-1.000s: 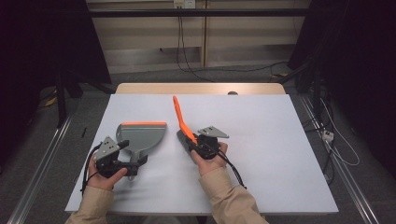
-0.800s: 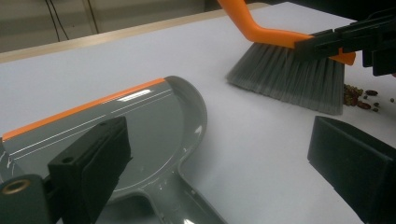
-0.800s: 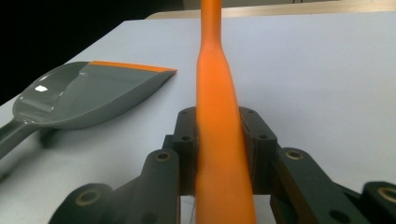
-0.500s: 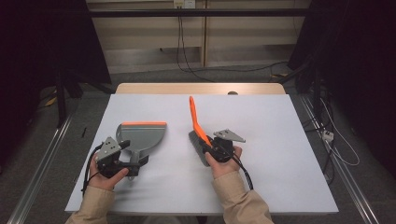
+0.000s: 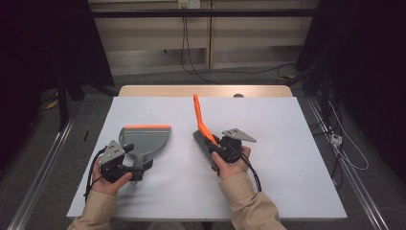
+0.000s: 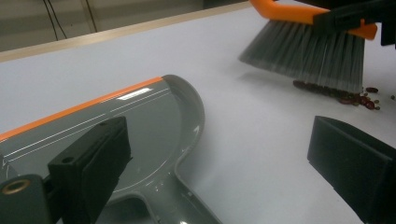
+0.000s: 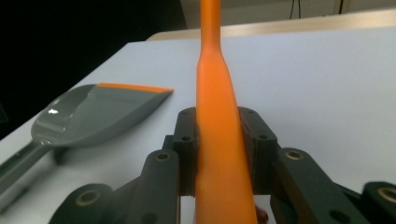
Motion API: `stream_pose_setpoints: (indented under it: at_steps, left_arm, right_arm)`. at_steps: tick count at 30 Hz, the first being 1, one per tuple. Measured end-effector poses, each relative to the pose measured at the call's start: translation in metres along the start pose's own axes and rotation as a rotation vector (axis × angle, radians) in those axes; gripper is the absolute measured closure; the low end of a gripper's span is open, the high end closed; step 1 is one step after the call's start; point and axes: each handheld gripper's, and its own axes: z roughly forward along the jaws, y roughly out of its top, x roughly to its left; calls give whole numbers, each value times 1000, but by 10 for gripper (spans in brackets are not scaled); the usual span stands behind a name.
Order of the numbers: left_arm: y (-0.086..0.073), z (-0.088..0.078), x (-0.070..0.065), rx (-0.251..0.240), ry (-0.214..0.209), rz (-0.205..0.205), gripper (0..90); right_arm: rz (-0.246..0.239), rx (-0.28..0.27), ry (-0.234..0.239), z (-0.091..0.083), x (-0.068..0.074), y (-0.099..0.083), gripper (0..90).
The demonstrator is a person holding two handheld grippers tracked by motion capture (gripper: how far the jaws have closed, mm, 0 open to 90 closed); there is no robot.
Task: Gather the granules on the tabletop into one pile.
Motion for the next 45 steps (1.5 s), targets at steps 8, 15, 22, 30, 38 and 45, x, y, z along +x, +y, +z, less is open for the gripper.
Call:
stream_pose_setpoints:
  at_steps: [8, 15, 22, 30, 38, 45]
  left_arm:
    - [0, 0, 1, 2, -1, -4, 57]
    - [-1, -1, 4, 0, 3, -13, 57]
    - [-2, -4, 6, -3, 4, -17, 57]
    - [-1, -3, 4, -5, 5, -9, 57]
    - [-1, -3, 3, -2, 6, -5, 57]
    - [-1, -2, 3, -1, 2, -5, 57]
  right_arm:
    - [-66, -8, 36, 31, -10, 19, 709]
    - [-112, -8, 62, 62, -5, 25, 710]
    - [-191, 30, 54, 67, -6, 16, 710]
    - [-184, 47, 41, 51, -19, 10, 709]
    - [-180, 40, 52, 35, -23, 9, 710]
    - [-176, -11, 96, 41, -12, 18, 709]
